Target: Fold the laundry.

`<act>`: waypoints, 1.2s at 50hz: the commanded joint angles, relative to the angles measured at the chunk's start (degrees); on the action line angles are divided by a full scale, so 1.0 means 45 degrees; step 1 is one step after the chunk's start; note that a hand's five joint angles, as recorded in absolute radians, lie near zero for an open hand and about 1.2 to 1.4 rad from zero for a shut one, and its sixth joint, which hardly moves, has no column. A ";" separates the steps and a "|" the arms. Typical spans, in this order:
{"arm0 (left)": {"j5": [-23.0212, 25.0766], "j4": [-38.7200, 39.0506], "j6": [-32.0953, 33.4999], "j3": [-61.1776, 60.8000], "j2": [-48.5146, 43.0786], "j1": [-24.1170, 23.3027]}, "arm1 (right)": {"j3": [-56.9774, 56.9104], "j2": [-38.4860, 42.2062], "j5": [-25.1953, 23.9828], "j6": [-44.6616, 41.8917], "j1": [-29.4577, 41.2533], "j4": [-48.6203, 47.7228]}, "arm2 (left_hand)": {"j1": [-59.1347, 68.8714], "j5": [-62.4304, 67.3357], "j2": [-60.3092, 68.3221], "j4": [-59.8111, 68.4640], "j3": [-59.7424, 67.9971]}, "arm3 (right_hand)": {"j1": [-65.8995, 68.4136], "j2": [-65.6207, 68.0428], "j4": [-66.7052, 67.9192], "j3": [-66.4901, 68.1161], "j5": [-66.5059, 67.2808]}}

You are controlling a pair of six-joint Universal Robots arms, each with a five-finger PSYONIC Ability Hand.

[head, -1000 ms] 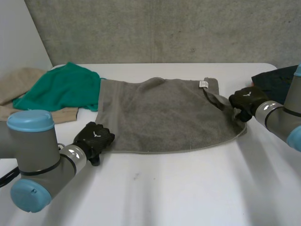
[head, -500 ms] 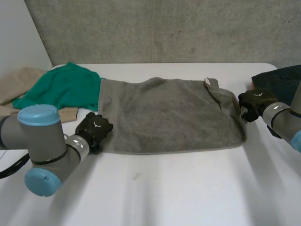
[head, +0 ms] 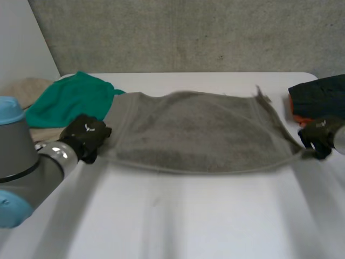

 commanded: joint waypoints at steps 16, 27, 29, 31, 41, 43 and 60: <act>-0.0168 -0.2614 -0.0003 0.3034 -0.1501 -0.0502 | -0.0014 0.0029 -0.0005 -0.0916 0.0033 0.0603 | 0.3008 0.3184 0.2568 0.2601 0.2698 | 0.3597 0.2826 0.2581 0.2639 0.2661; -0.1085 -0.1793 -0.0707 0.8853 -0.5288 -0.1381 | -0.3333 0.2352 0.1264 0.2091 0.0794 -0.2795 | 0.3008 0.3184 0.2568 0.2601 0.2698 | 0.3597 0.2826 0.2581 0.2639 0.2661; -0.1748 -0.1832 -0.0687 1.0239 -0.6362 -0.1498 | -0.4056 0.2938 0.1439 0.2424 0.1029 -0.3499 | 0.3008 0.3184 0.2568 0.2601 0.2698 | 0.3597 0.2826 0.2581 0.2639 0.2661; -0.2217 -0.1851 -0.0668 1.1177 -0.7104 -0.1557 | -0.4486 0.3348 0.1537 0.2542 0.1185 -0.3928 | 0.3008 0.3184 0.2568 0.2601 0.2698 | 0.3597 0.2826 0.2581 0.2639 0.2661; -0.3255 -0.1754 0.0348 1.5944 -1.0465 -0.1830 | -0.7863 0.6277 0.3080 0.2484 0.1850 -0.7054 | 0.3008 0.3184 0.2568 0.2601 0.2698 | 0.3597 0.2826 0.2581 0.2639 0.2661; -0.3196 -0.1598 0.0406 1.6723 -1.0991 -0.1908 | -0.8527 0.6785 0.3236 0.2406 0.1869 -0.7289 | 0.3008 0.3184 0.2568 0.2601 0.2698 | 0.3597 0.2826 0.2581 0.2639 0.2661; -0.3214 -0.0153 0.0056 1.8429 -1.1913 -0.2436 | -1.2926 0.9660 0.3472 0.2053 0.2299 -0.5631 | -1.2548 -1.2371 -1.2987 -1.2955 -1.2858 | -1.1959 -1.2730 -1.2975 -1.2917 -1.2894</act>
